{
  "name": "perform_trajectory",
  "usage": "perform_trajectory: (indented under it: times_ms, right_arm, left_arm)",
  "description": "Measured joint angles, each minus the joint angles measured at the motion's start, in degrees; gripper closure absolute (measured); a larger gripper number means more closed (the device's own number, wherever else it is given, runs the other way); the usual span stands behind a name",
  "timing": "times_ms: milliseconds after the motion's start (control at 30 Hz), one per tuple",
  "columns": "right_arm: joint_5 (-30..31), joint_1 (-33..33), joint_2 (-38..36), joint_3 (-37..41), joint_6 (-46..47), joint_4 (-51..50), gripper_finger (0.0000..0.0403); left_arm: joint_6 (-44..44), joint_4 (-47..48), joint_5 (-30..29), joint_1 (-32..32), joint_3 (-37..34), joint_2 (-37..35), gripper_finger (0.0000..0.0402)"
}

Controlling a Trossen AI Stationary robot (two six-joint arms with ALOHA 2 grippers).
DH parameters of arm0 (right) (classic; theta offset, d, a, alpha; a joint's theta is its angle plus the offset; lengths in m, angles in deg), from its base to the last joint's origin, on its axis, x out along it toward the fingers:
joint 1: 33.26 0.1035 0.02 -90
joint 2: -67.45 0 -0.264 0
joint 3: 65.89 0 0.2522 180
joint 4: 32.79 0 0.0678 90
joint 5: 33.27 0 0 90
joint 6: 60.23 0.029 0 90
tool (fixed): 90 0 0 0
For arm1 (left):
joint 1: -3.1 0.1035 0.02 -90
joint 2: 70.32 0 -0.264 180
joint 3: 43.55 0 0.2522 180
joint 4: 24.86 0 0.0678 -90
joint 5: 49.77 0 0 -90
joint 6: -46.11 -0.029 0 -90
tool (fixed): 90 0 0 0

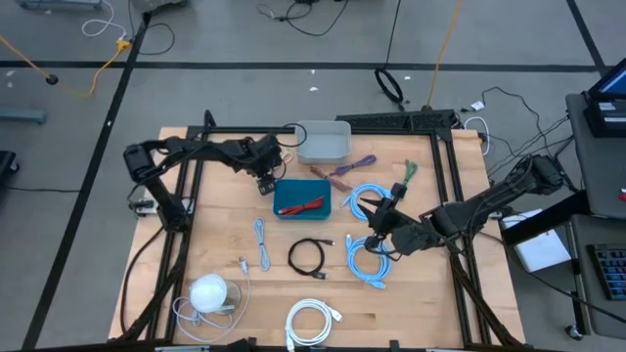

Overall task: Pick & Place USB Port
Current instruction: Put the white charger cable into the blue bin

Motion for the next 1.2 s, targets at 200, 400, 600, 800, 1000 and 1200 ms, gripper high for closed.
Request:
perform_trajectory:
  times_ms: [200,400,600,800,1000,1200]
  right_arm:
    - [-0.01,0.00,0.00,0.00,0.02,-0.02,0.0332]
    - [-0.03,0.00,0.00,0.04,0.47,0.17,0.0332]
    - [-0.13,0.00,0.02,1.23,0.88,1.10,0.0332]
    - [-0.10,0.00,0.00,2.31,2.19,1.34,0.0332]
    - [-0.08,-0.02,0.00,4.27,1.92,4.73,0.0332]
    - [0.06,-0.14,0.00,5.28,2.49,4.95,0.0332]
  left_arm:
    - [0.90,-2.21,0.33,1.20,-0.14,-1.01,0.0229]
    - [-0.23,-1.21,-1.03,1.90,-0.34,-1.95,0.0383]
    - [-0.01,-0.71,-3.17,1.78,-0.34,-2.00,0.0394]
    - [-0.30,2.46,-7.53,1.87,-0.38,-3.37,0.0399]
    - [-0.79,7.05,-8.77,1.25,-0.40,-8.30,0.0400]
    - [-1.55,10.56,-8.39,-1.83,-0.34,-19.26,0.0401]
